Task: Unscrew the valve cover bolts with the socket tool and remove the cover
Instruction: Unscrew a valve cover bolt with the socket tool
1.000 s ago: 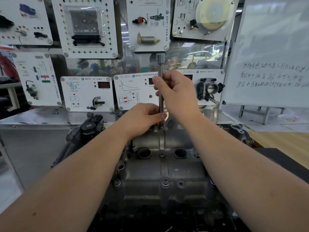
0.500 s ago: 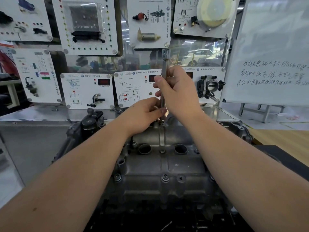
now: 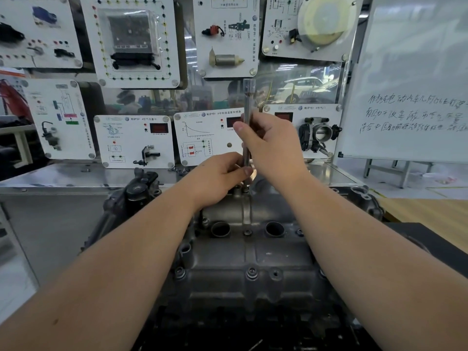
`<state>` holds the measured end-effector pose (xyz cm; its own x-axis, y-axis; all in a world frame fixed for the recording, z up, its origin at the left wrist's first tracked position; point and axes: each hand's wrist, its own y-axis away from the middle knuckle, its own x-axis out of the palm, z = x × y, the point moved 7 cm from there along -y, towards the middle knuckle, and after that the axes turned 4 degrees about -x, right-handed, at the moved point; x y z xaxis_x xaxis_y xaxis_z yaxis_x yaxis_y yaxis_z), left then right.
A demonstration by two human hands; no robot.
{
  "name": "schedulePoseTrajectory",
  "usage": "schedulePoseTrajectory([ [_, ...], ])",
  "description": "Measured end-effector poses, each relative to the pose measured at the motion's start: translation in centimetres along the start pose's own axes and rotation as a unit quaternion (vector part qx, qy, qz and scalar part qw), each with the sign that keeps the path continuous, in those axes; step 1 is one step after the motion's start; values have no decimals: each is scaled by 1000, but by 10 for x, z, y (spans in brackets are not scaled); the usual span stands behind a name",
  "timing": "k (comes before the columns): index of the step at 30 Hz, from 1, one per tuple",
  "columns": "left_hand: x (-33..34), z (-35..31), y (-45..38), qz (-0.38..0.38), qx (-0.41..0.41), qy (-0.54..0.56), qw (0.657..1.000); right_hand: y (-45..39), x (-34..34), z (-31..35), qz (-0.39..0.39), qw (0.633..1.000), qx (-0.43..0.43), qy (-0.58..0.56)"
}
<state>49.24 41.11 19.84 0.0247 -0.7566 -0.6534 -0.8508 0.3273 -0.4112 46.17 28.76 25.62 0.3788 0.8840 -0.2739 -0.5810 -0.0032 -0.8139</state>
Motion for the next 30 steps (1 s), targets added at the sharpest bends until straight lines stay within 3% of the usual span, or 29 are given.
schedulePoseTrajectory([
  [9, 0, -5, 3, 8, 1, 15, 1000, 3, 6, -1, 31, 998, 22, -44],
  [15, 0, -5, 2, 6, 2, 34, 999, 2, -1, 4, -3, 1000, -4, 20],
  [19, 1, -3, 1, 4, 4, 35, 999, 1, 6, 0, 35, 999, 17, 12],
  [24, 0, 0, -2, 3, 3, 15, 1000, 5, 6, 2, 30, 999, 16, -21],
  [30, 0, 0, 0, -1, -7, 36, 999, 4, 5, 5, 24, 999, 2, 30],
])
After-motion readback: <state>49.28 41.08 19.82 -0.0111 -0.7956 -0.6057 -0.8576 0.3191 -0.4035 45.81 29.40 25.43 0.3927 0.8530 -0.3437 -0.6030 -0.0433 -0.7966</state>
